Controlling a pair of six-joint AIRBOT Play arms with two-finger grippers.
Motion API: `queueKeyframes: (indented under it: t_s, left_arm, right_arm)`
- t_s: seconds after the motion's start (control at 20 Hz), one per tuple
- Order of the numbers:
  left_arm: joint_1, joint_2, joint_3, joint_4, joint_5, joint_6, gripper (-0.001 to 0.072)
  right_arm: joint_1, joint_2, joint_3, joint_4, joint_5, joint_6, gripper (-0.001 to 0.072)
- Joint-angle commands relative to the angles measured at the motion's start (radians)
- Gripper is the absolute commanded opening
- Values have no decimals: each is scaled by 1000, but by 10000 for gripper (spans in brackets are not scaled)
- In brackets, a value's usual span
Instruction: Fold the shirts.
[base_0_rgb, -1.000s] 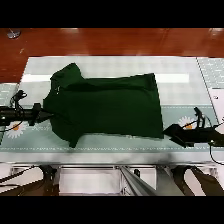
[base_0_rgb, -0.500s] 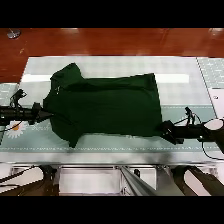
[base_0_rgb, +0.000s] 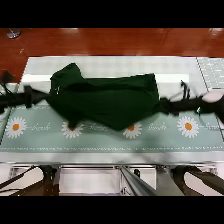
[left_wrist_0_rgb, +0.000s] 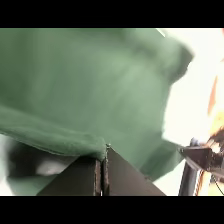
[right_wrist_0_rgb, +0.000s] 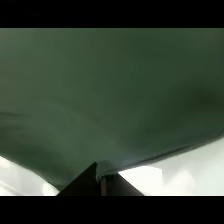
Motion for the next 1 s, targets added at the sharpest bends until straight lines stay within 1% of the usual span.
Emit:
queueKeyframes:
  t_s: [0.0, 0.05, 0.15, 0.25, 0.3, 0.35, 0.45, 0.5, 0.6, 0.65, 0.75, 0.8, 0.85, 0.95]
  left_arm:
    - [-3, 108, 241, -180, 39, -11, 17]
    - [-3, 147, 321, -165, 72, -23, 16]
    - [-2, 243, 466, -43, 191, -96, 16]
    - [0, 332, 604, 153, 254, -175, 16]
    - [0, 372, 673, 264, 256, -217, 16]
    - [-1, 412, 727, 351, 253, -254, 16]
    - [-9, 501, 797, 486, 248, -291, 16]
    - [-37, 547, 813, 558, 241, -311, 17]
    - [-151, 635, 816, 737, 234, -325, 16]
    - [-224, 673, 816, 856, 233, -357, 16]
    - [-359, 726, 816, 1074, 214, -407, 16]
    - [-414, 743, 816, 1150, 189, -408, 17]
    - [-465, 753, 816, 1201, 159, -409, 16]
    - [-534, 751, 816, 1233, 97, -409, 16]
  right_arm:
    - [16, -12, 457, -79, 91, 62, 34]
    - [16, -12, 609, -126, 111, 87, 34]
    - [16, -12, 906, -210, 166, 131, 34]
    - [16, -1, 1155, -278, 237, 142, 34]
    - [16, 21, 1245, -303, 260, 144, 34]
    - [16, 59, 1286, -320, 266, 143, 34]
    - [16, 169, 1289, -388, 284, 142, 35]
    - [16, 225, 1288, -431, 313, 137, 34]
    - [16, 317, 1287, -540, 369, 136, 35]
    - [16, 353, 1288, -582, 397, 137, 35]
    - [16, 412, 1287, -631, 485, 140, 35]
    - [16, 435, 1287, -637, 532, 149, 35]
    - [16, 452, 1280, -635, 562, 158, 35]
    - [16, 479, 1235, -621, 615, 163, 35]
